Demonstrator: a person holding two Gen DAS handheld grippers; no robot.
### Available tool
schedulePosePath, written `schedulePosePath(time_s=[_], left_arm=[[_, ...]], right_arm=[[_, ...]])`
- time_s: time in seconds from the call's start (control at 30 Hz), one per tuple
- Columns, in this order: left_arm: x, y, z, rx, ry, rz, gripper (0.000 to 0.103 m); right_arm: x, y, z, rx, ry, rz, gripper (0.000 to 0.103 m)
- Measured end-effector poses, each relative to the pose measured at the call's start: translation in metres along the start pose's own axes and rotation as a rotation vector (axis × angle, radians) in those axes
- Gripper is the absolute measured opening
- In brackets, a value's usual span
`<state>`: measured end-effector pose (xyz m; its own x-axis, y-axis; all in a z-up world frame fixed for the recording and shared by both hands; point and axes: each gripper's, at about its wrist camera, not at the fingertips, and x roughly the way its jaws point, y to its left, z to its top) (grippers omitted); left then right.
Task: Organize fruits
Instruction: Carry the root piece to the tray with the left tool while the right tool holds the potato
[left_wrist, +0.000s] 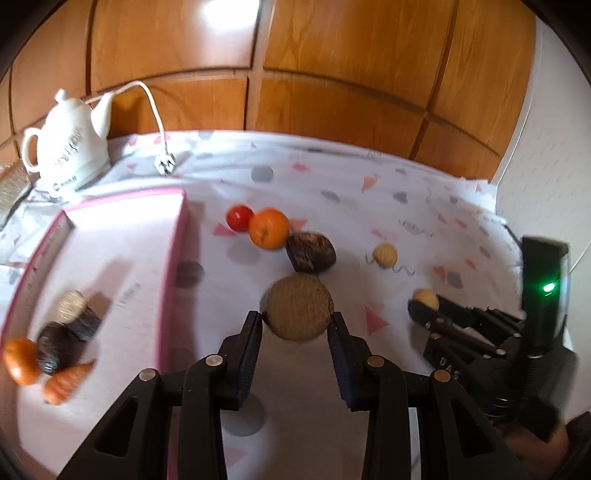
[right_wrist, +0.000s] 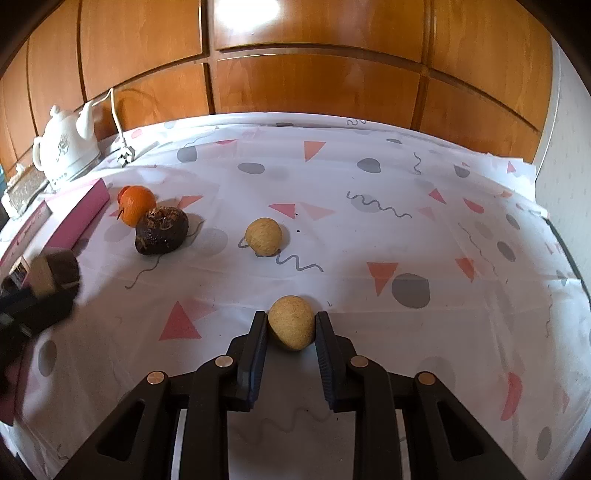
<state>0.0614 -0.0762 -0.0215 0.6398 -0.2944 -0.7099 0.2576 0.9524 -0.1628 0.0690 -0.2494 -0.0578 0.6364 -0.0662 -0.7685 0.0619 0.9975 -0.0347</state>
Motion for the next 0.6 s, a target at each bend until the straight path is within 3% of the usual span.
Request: schedulePosePath(time_s=[0.1, 0.17, 0.27, 0.37, 0.6], left_arm=[[-0.017, 0.010, 0.003, -0.001, -0.035, 0.030, 0.034], [-0.026, 0.021, 0.006, -0.012, -0.053, 0.058, 0.023], [-0.037, 0.041, 0.009, -0.048, -0.074, 0.094, 0.022], [-0.039, 0.062, 0.009, -0.090, -0.075, 0.112, 0.013], [-0.041, 0.078, -0.003, -0.160, -0.047, 0.052, 0.012]], right_arm=[[-0.001, 0.002, 0.002, -0.017, 0.010, -0.010, 0.025], [-0.002, 0.005, 0.004, -0.022, 0.020, -0.006, 0.025], [-0.008, 0.014, 0.005, -0.032, 0.023, 0.024, 0.025], [-0.011, 0.028, 0.007, -0.063, 0.021, 0.048, 0.025], [-0.007, 0.029, 0.001, -0.056, 0.043, 0.046, 0.025]])
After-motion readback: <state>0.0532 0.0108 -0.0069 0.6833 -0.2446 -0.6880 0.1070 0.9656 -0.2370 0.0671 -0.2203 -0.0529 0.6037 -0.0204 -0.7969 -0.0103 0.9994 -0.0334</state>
